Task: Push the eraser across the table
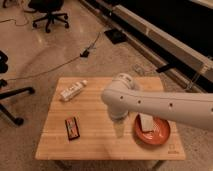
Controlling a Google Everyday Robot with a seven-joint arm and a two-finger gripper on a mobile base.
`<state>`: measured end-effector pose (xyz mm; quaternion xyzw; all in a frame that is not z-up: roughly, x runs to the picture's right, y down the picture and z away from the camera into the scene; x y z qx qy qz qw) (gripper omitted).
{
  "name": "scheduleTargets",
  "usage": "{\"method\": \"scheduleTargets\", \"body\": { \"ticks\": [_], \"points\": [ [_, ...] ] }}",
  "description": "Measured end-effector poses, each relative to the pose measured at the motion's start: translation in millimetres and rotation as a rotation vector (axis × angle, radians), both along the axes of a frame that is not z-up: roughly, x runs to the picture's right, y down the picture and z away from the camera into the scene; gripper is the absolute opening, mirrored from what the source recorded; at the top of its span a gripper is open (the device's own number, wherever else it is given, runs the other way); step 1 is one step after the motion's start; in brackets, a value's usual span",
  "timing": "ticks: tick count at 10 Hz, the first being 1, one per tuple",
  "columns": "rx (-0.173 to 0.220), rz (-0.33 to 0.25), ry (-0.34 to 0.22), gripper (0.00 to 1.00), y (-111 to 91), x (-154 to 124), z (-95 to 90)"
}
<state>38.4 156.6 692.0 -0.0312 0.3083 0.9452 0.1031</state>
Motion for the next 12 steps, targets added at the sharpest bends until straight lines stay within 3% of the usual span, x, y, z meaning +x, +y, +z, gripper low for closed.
{"method": "scheduleTargets", "body": {
  "ticks": [2,9,12],
  "points": [
    [0.000,-0.014,0.001,0.80,4,-4,3.0],
    [0.000,-0.083,-0.022,0.80,21,-71,5.1],
    [-0.010,-0.118,-0.031,0.80,22,-72,6.2]
  ]
}}
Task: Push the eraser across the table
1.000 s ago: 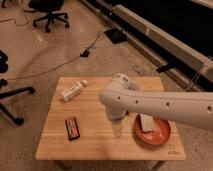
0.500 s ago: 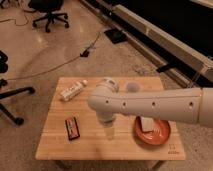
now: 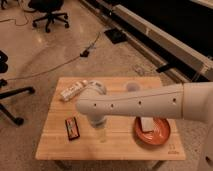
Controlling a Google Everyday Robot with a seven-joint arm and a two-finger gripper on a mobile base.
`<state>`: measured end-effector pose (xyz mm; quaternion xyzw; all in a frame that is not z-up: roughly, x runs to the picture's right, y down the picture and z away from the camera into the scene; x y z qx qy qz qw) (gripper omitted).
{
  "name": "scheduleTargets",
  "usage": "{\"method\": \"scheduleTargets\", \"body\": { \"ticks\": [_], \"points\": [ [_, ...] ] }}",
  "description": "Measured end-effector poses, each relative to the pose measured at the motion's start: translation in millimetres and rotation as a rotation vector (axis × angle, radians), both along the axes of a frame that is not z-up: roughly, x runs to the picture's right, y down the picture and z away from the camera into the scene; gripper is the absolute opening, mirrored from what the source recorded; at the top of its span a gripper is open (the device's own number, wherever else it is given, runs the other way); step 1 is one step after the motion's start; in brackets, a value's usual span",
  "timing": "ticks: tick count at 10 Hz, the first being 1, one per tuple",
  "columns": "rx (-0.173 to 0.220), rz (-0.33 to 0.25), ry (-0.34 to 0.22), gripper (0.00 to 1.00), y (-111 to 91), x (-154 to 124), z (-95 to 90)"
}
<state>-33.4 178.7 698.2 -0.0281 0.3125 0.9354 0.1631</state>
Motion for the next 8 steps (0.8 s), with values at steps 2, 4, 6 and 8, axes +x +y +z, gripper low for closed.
{"method": "scheduleTargets", "body": {
  "ticks": [2,4,6,8],
  "points": [
    [-0.009,-0.016,-0.011,0.80,2,-15,1.6],
    [-0.018,-0.043,-0.018,0.80,2,-18,4.4],
    [-0.023,-0.058,-0.023,0.80,3,-19,4.3],
    [-0.030,-0.074,-0.029,0.80,3,-28,5.8]
  ]
}}
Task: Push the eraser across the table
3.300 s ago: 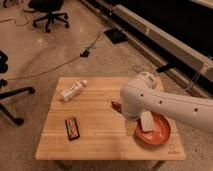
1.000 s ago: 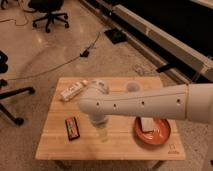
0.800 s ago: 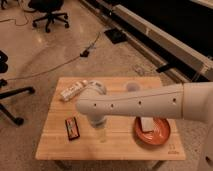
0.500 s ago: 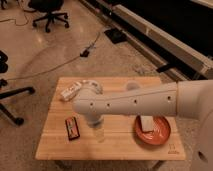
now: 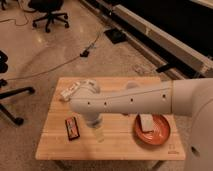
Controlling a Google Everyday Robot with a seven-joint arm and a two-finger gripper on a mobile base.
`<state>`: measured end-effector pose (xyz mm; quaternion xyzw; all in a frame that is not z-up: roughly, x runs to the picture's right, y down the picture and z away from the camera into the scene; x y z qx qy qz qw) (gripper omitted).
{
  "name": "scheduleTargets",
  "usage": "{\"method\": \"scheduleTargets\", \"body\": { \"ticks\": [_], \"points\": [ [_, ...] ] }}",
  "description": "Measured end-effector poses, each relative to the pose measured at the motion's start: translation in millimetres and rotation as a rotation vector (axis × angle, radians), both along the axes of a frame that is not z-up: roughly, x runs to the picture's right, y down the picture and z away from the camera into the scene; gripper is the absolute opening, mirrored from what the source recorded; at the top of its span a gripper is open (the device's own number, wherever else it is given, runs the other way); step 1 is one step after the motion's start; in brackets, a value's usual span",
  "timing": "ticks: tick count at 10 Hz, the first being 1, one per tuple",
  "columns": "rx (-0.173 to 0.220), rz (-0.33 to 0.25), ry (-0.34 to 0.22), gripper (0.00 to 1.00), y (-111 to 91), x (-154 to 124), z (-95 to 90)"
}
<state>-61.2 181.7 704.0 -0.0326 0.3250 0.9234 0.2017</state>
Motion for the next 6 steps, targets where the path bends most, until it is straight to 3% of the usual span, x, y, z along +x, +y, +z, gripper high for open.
{"method": "scheduleTargets", "body": {
  "ticks": [2,6],
  "points": [
    [-0.005,-0.018,-0.007,0.80,1,-17,0.7],
    [-0.016,-0.045,-0.016,0.80,3,-23,2.5]
  ]
}}
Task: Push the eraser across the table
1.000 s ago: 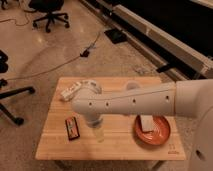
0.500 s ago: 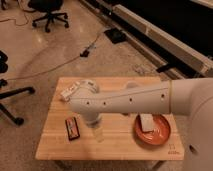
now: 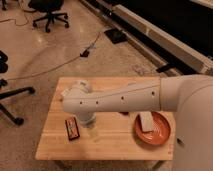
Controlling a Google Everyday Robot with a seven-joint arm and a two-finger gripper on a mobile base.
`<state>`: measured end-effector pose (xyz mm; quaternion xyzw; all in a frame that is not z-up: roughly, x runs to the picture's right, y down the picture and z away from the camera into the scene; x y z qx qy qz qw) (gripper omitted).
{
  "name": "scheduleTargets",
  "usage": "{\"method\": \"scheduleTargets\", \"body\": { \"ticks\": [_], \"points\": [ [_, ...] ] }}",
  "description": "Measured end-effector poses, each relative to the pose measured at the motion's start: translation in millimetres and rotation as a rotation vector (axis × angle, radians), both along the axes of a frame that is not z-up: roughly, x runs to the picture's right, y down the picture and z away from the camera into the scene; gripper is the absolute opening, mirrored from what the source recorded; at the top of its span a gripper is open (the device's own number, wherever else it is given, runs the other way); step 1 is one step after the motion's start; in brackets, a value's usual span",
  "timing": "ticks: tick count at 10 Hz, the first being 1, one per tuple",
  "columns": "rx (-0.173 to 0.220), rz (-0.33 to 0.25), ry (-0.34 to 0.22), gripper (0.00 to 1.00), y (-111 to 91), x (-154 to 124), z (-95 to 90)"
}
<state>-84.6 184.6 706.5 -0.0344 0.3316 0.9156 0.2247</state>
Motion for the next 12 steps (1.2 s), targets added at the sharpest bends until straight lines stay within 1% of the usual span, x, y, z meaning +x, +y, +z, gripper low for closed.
{"method": "scheduleTargets", "body": {
  "ticks": [1,2,5,7,9,12],
  "points": [
    [-0.002,-0.006,-0.003,0.80,1,-12,1.7],
    [-0.005,-0.012,-0.007,0.80,1,-19,2.0],
    [-0.011,-0.028,-0.010,0.80,1,-19,4.9],
    [-0.013,-0.036,-0.016,0.80,2,-27,6.6],
    [-0.014,-0.047,-0.023,0.80,4,-44,13.1],
    [-0.015,-0.055,-0.028,0.80,5,-49,19.1]
  ]
}}
